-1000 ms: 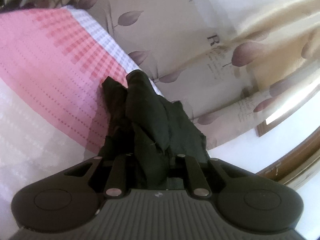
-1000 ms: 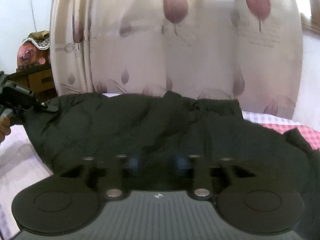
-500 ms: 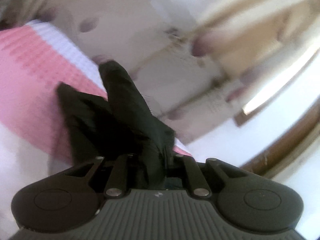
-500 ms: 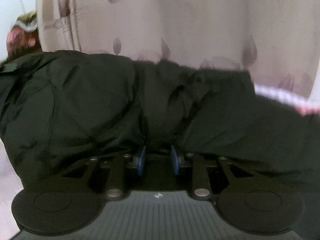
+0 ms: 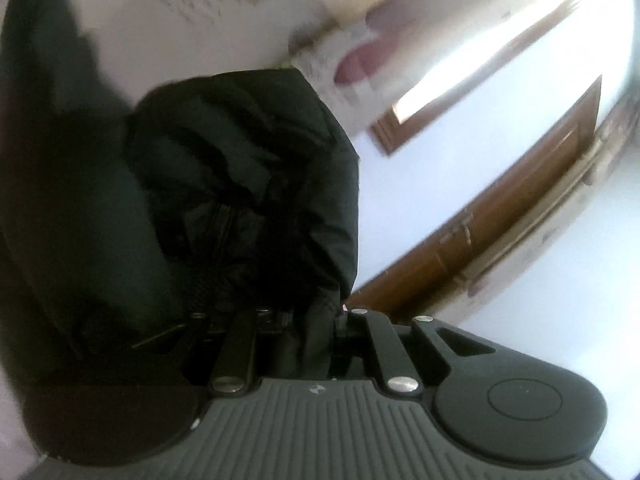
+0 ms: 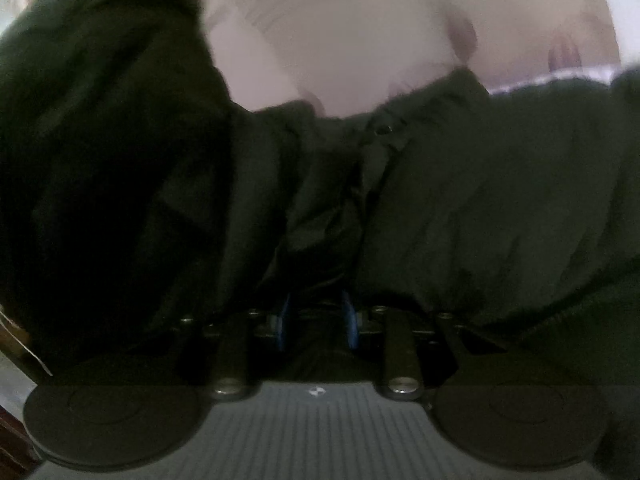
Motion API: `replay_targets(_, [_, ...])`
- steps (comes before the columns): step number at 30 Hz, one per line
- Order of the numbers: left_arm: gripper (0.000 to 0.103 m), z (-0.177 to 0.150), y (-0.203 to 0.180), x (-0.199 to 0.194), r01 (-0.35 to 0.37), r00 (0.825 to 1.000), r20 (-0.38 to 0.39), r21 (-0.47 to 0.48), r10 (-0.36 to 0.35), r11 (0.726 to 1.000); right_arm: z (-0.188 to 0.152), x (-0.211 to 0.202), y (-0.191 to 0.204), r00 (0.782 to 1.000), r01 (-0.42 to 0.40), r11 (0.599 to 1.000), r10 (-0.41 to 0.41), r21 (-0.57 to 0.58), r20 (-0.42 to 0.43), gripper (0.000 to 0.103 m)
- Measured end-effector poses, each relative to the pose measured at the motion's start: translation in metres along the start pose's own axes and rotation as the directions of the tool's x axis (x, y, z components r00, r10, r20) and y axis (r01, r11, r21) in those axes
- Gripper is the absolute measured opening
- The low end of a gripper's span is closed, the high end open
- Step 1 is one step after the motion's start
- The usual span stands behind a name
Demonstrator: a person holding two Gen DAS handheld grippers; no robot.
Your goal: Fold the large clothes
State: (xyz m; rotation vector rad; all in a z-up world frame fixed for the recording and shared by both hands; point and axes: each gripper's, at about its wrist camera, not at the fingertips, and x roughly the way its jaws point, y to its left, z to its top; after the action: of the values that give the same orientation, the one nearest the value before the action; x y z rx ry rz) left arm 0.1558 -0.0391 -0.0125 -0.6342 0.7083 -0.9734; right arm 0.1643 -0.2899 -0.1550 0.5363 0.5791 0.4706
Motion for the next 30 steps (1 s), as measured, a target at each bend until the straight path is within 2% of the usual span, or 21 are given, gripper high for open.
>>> replay_targets(2, [0.014, -0.011, -0.001, 0.019, 0.006, 1.0, -0.019, 0.031, -0.006, 1.0, -0.002, -0.019, -0.009, 0.999, -0.041, 0.997, 0.039, 0.06, 0.036, 0.027])
replay_targets(4, [0.014, -0.022, -0.001, 0.033, 0.018, 0.999, -0.03, 0.061, -0.016, 0.998, -0.006, -0.043, -0.017, 0.994, -0.077, 0.993, 0.069, 0.095, 0.082, 0.032])
replay_targets(7, [0.014, -0.036, 0.003, 0.053, 0.033, 0.999, -0.041, 0.071, -0.03, 0.997, -0.012, -0.084, -0.031, 0.983, -0.102, 0.988, 0.081, 0.12, 0.167, 0.046])
replay_targets(9, [0.014, -0.045, 0.007, 0.065, 0.043, 0.998, -0.04, 0.076, -0.04, 0.996, -0.013, -0.113, -0.045, 0.971, -0.104, 0.983, 0.068, 0.15, 0.228, 0.067])
replay_targets(11, [0.014, -0.053, 0.012, 0.075, 0.043, 0.998, -0.046, 0.075, -0.039, 0.996, -0.012, -0.143, -0.064, 0.953, -0.116, 0.97, 0.048, 0.214, 0.298, 0.083])
replay_targets(12, [0.014, -0.058, 0.013, 0.08, 0.037, 0.998, -0.048, 0.086, -0.033, 0.996, -0.009, -0.153, -0.072, 0.947, -0.13, 0.961, 0.047, 0.245, 0.319, 0.086])
replay_targets(14, [0.014, -0.064, 0.014, 0.089, 0.02, 0.998, -0.055, 0.117, -0.013, 0.993, -0.002, -0.17, -0.084, 0.938, -0.156, 0.945, 0.051, 0.287, 0.343, 0.087])
replay_targets(16, [0.014, -0.07, 0.01, 0.1, 0.002, 0.998, -0.067, 0.164, 0.009, 0.987, 0.006, -0.18, -0.086, 0.935, -0.165, 0.945, 0.06, 0.281, 0.349, 0.087])
replay_targets(20, [0.014, -0.078, 0.005, 0.113, -0.024, 0.996, -0.078, 0.231, 0.043, 0.973, 0.031, -0.161, -0.077, 0.972, -0.08, 0.966, 0.021, 0.244, 0.236, 0.087])
replay_targets(22, [0.016, -0.079, 0.003, 0.115, -0.031, 0.996, -0.078, 0.26, 0.053, 0.965, 0.038, -0.144, -0.075, 0.983, -0.047, 0.976, 0.006, 0.215, 0.186, 0.085])
replay_targets(23, [0.018, -0.079, 0.002, 0.113, -0.037, 0.996, -0.073, 0.266, 0.059, 0.963, 0.041, -0.136, -0.071, 0.986, -0.032, 0.983, 0.001, 0.184, 0.166, 0.066])
replay_targets(24, [0.022, -0.078, -0.001, 0.114, -0.041, 0.996, -0.07, 0.266, 0.062, 0.963, 0.044, -0.126, -0.067, 0.99, -0.005, 0.99, -0.015, 0.141, 0.137, 0.039])
replay_targets(25, [0.025, -0.077, -0.005, 0.109, -0.041, 0.996, -0.064, 0.269, 0.061, 0.962, 0.045, -0.118, -0.064, 0.992, 0.034, 0.994, -0.047, 0.108, 0.118, 0.035])
replay_targets(27, [0.042, -0.075, -0.013, 0.094, -0.047, 0.998, -0.036, 0.274, 0.06, 0.96, 0.046, -0.108, -0.063, 0.991, 0.08, 0.995, -0.086, 0.063, 0.098, 0.032])
replay_targets(28, [0.045, -0.071, -0.017, 0.077, -0.042, 0.999, -0.014, 0.263, 0.048, 0.964, 0.047, -0.104, -0.064, 0.991, 0.09, 0.995, -0.094, 0.046, 0.092, 0.031])
replay_targets(29, [0.054, -0.069, -0.02, 0.062, -0.029, 0.999, 0.02, 0.241, 0.025, 0.97, 0.047, -0.103, -0.064, 0.991, 0.101, 0.995, -0.103, 0.027, 0.089, 0.031])
replay_targets(30, [0.073, -0.069, -0.022, 0.045, -0.018, 0.998, 0.062, 0.22, 0.005, 0.975, 0.047, -0.103, -0.065, 0.989, 0.114, 0.993, -0.114, 0.013, 0.09, 0.029])
